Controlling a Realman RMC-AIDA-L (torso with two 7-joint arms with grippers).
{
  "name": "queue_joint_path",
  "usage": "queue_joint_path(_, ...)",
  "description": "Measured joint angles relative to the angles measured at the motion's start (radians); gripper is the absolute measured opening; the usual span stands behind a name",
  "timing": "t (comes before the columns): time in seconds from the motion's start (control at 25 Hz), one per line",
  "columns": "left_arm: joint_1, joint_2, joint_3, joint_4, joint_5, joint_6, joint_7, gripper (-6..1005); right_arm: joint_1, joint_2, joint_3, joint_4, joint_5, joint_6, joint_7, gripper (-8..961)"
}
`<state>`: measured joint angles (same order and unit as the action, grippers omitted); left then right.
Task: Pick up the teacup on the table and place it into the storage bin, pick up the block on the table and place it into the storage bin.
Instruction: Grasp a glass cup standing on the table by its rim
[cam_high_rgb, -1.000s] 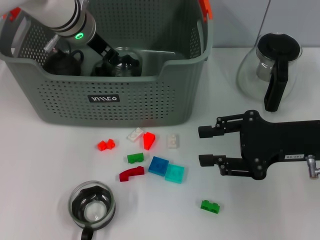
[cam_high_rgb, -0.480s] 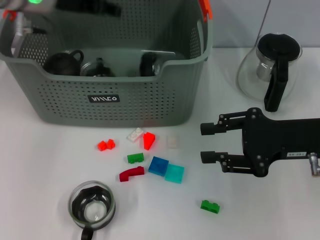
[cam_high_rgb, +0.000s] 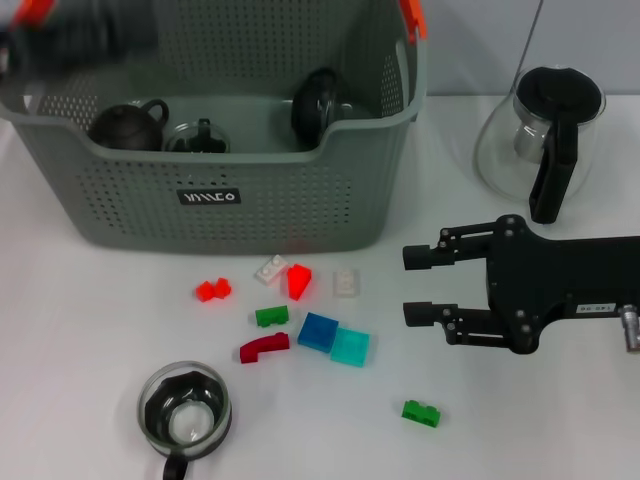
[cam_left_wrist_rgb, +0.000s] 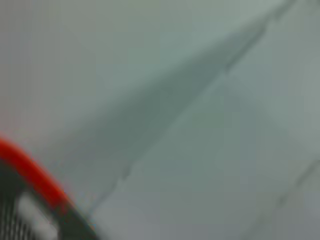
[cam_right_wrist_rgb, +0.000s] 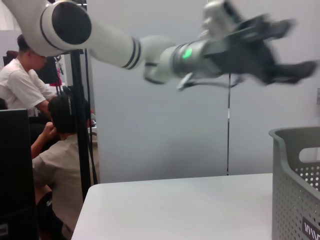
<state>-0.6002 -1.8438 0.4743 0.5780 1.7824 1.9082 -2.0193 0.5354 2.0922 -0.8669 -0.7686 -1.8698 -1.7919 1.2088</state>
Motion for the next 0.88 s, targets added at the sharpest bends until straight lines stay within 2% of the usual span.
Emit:
queue_joint_path(0.16,0.036,-0.012,0.021,0.134,0.220,0.103,0.018,736,0.003,-0.004,0.000,0.000,0.000,0.000,0.000,534)
queue_joint_path(0.32,0.043,-0.026,0.090,0.254,0.411,0.110,0.017,735,0.005,-0.003,0.000,-0.001,-0.003,0.000,0.000,534)
queue_joint_path(0.48,0.027,-0.051,0.163,0.385,0.549,0.103,-0.013,735,0.009,-0.004,-0.001,-0.003,-0.005,0.002,0.004,535)
queue_joint_path(0.56,0.024,-0.075,0.203,0.466,0.592,0.104,-0.021,735,0.012,-0.005,-0.001,-0.003,-0.006,0.002,0.006,535)
queue_joint_path(0.72,0.035,-0.167,0.282,0.658,0.690,0.101,-0.022,736,0.013,-0.005,-0.001,-0.001,-0.006,0.007,0.006,535)
queue_joint_path(0.8,0.041,-0.223,0.313,0.739,0.749,0.093,-0.010,736,0.013,-0.005,-0.001,0.000,-0.006,0.008,0.006,535)
queue_joint_path(0.88,0.045,-0.263,0.341,0.789,0.797,0.081,0.000,736,0.014,-0.005,-0.001,0.000,-0.006,0.010,0.006,535)
